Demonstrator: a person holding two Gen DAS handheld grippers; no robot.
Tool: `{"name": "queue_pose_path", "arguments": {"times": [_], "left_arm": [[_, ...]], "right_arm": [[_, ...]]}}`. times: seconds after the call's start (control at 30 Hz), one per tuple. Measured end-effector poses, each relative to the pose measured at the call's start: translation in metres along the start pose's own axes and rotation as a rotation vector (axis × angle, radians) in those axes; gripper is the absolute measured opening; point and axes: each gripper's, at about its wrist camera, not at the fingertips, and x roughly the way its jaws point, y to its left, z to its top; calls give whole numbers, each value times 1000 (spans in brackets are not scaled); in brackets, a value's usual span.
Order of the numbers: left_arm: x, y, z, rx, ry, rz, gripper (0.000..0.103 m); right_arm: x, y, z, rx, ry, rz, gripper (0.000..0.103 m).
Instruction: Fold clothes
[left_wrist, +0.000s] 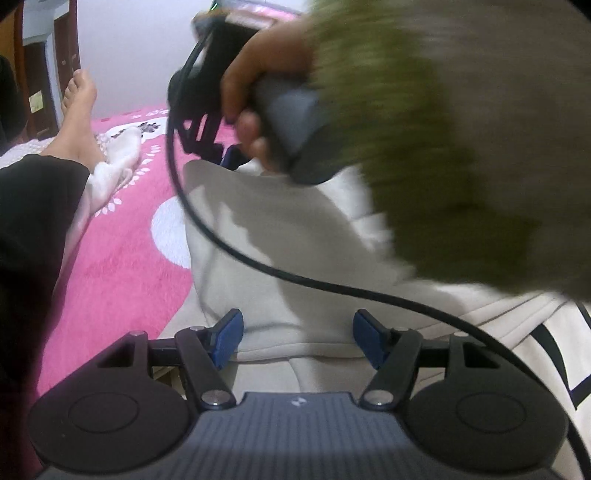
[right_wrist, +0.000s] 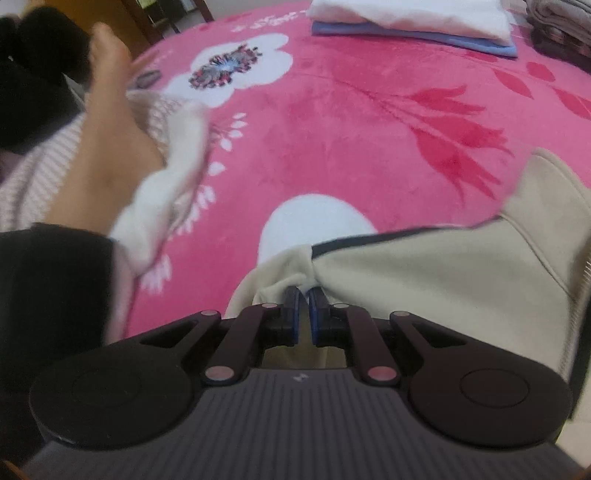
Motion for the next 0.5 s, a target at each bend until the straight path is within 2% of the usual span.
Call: {"name": "queue_pose_path", "arguments": {"times": [0.07,0.17,0.3,0.4,0.5], "left_arm": [[0,1,-1,0,-3,-4,67],[-2,1,-2,6,-9,-8,68],[-4,0,-5,12,-22,-7,68],[-5,0,-7,16,-27,-8,68],[-5,1,-7,13,-27,-9,68]], "right_arm": [[8,1,5,-3,-22,-2,6],[0,-6,5,12,-59,42,6],[-41,-18,-1,15,-190,89,6],[-80,-32,-5,19,-282,88,6],[-116,-44,-11,-18,-314,58,6]]}}
